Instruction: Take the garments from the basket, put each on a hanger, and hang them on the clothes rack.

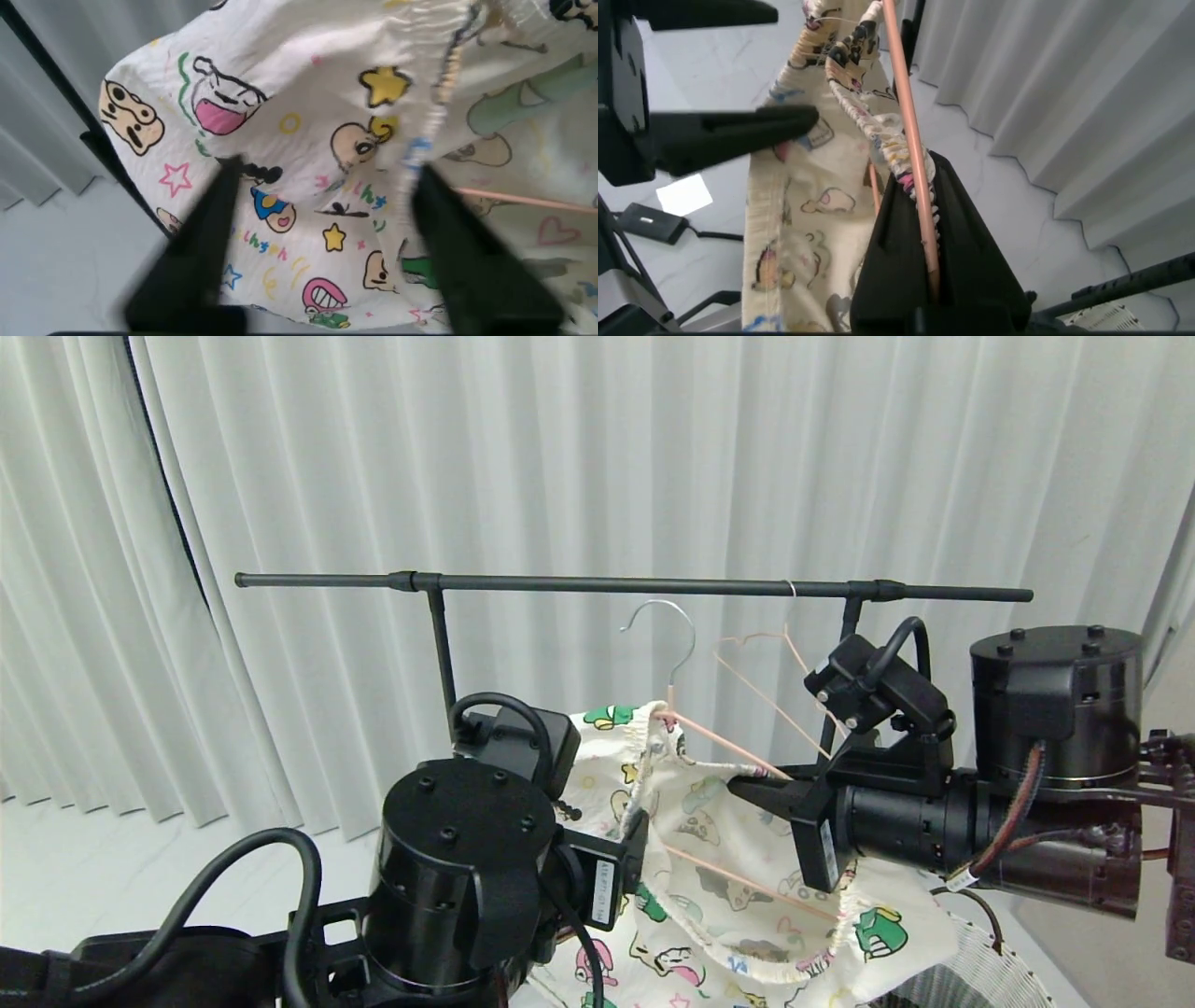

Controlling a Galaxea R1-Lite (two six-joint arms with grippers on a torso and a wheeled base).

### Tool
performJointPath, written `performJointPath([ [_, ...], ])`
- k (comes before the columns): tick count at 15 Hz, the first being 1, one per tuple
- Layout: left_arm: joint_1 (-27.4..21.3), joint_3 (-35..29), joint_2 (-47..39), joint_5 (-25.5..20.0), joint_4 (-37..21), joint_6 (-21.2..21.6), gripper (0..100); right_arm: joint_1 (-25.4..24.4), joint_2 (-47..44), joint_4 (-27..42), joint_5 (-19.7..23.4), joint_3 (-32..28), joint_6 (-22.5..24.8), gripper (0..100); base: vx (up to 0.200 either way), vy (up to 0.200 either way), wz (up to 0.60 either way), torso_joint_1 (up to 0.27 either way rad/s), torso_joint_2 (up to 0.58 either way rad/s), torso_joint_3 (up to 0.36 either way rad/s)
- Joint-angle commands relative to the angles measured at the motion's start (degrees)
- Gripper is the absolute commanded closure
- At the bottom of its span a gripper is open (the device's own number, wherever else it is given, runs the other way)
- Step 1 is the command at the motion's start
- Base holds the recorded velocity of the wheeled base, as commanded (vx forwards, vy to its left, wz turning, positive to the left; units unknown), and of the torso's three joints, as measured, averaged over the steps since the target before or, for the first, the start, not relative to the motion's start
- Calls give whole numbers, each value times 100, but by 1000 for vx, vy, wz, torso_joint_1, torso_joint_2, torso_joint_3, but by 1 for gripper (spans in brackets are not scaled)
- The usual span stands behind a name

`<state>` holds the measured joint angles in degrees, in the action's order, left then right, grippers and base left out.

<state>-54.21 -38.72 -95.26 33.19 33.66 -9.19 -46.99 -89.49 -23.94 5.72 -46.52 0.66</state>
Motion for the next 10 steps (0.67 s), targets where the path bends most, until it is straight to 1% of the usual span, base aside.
performJointPath([
  [1,7,22,34,3,0,-4,100,-3,28,4,0,11,4,100,0,0,0,0,0,0],
  [3,-10,110,42,117,0,5,100,-3,28,4,-53,3,4,100,0,0,0,0,0,0],
  [5,-19,101,42,249,9,40,100,-3,19,4,-238,38,22,100,0,0,0,0,0,0],
  [6,-19,101,51,293,9,111,100,6,19,4,-255,73,40,100,0,0,0,0,0,0],
  [7,-10,110,148,486,9,260,100,6,46,4,-299,143,48,100,0,0,0,0,0,0],
  [8,-2,119,218,583,9,339,100,15,90,4,-326,240,101,100,0,0,0,0,0,0],
  [10,7,119,376,627,9,427,100,32,195,12,-343,583,409,100,0,0,0,0,0,0],
])
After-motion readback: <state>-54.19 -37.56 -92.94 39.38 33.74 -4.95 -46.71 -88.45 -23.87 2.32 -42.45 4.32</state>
